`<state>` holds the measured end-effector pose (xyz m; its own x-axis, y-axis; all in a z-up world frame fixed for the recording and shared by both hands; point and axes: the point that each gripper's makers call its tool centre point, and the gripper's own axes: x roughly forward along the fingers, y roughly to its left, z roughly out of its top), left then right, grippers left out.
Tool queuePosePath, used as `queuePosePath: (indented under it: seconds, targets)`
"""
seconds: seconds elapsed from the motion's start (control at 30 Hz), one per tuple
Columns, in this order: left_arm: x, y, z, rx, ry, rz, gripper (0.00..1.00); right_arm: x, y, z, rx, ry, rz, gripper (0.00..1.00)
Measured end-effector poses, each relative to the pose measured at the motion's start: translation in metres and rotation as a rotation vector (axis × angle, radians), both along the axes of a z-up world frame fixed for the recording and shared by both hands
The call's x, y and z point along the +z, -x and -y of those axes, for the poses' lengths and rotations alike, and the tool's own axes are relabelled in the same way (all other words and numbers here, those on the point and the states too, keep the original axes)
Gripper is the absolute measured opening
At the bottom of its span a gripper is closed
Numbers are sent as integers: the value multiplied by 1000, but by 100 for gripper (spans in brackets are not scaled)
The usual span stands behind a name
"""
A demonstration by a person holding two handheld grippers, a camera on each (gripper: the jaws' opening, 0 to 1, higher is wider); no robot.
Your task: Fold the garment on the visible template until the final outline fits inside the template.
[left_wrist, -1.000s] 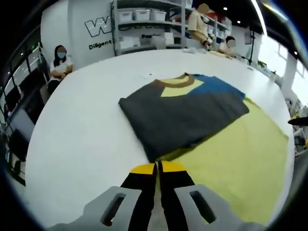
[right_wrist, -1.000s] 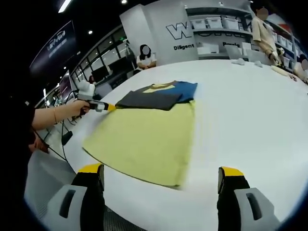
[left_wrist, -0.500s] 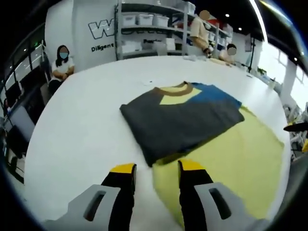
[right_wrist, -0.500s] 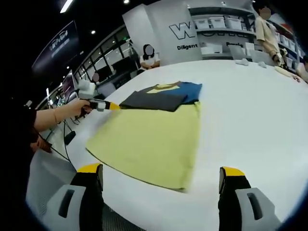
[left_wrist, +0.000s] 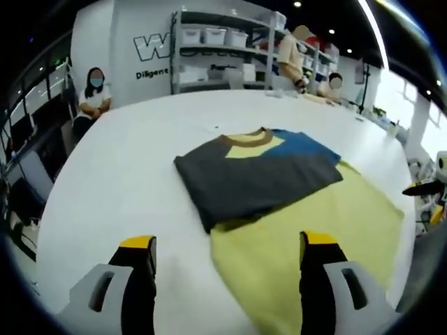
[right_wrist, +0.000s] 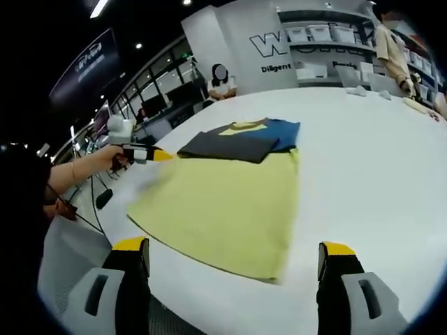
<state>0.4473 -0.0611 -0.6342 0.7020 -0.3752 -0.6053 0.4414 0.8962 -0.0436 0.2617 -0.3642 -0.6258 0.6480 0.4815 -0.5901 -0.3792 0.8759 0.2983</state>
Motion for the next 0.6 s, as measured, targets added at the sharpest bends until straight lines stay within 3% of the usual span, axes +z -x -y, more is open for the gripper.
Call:
queuePosePath:
  seconds: [0.2,0.6]
  targets:
    - [1,8,-1,-15,-15,5,99,2,-3,-1,10,2,5,99]
    - [-2,44,-4,-44,-31,-11,99,-1,-2,-4,23,6,3,99]
